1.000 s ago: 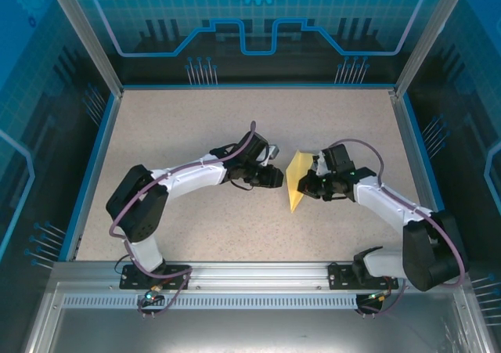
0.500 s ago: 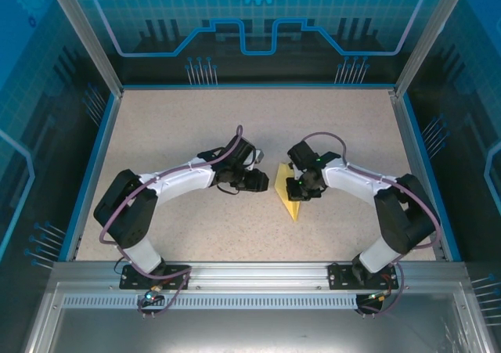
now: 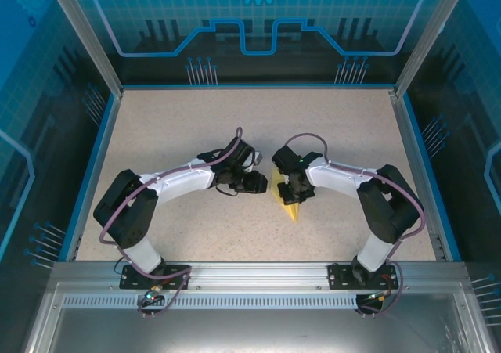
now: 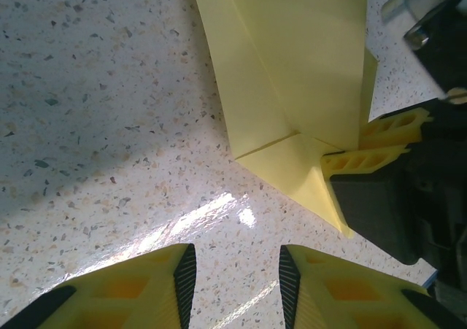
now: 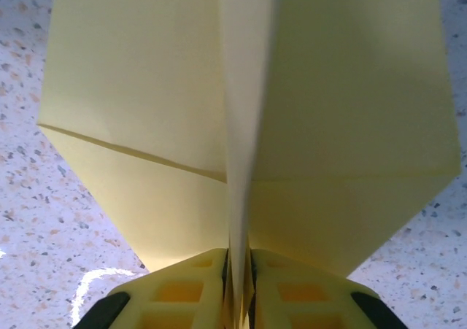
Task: Fold a paper plane with a square sheet of paper (pick it up from the middle)
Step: Turn over a paper plane at the center of the table.
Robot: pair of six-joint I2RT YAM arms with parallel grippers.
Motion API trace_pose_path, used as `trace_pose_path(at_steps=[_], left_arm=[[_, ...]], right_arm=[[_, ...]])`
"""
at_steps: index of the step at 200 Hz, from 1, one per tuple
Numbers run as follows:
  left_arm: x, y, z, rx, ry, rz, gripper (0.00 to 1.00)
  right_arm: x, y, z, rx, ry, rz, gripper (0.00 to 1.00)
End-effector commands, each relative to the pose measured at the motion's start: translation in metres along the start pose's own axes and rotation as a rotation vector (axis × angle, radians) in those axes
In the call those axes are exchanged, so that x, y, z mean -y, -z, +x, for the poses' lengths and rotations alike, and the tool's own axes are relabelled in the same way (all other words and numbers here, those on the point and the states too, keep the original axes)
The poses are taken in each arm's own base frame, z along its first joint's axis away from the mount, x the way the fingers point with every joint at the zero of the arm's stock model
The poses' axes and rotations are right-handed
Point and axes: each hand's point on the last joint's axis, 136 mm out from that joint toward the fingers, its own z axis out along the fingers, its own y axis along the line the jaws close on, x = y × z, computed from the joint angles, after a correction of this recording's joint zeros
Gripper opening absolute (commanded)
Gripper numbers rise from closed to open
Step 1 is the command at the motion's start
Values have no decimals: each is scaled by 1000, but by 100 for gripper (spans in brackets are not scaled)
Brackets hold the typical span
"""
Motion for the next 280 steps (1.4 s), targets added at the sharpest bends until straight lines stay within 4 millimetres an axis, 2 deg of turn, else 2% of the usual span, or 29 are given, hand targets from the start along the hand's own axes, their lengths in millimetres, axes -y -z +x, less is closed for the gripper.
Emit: trace_pose_path(at_steps=[1, 51, 132, 233, 280], left_arm=[[-6, 4, 4, -7, -1, -11, 38], [-7, 2, 5, -13, -1, -12, 38], [-9, -2, 8, -26, 1, -12, 38], [-11, 1, 9, -30, -10, -26, 38], [-15, 6, 9, -25, -14, -41, 38]], right_arm=[[0, -1, 1, -8, 45, 60, 18], [-5, -7, 3, -3, 63, 74, 21], [-1, -17, 9, -16, 61, 121, 20], [-6, 12, -8, 58, 56, 125, 12], [-13, 6, -14, 49, 37, 115, 7]])
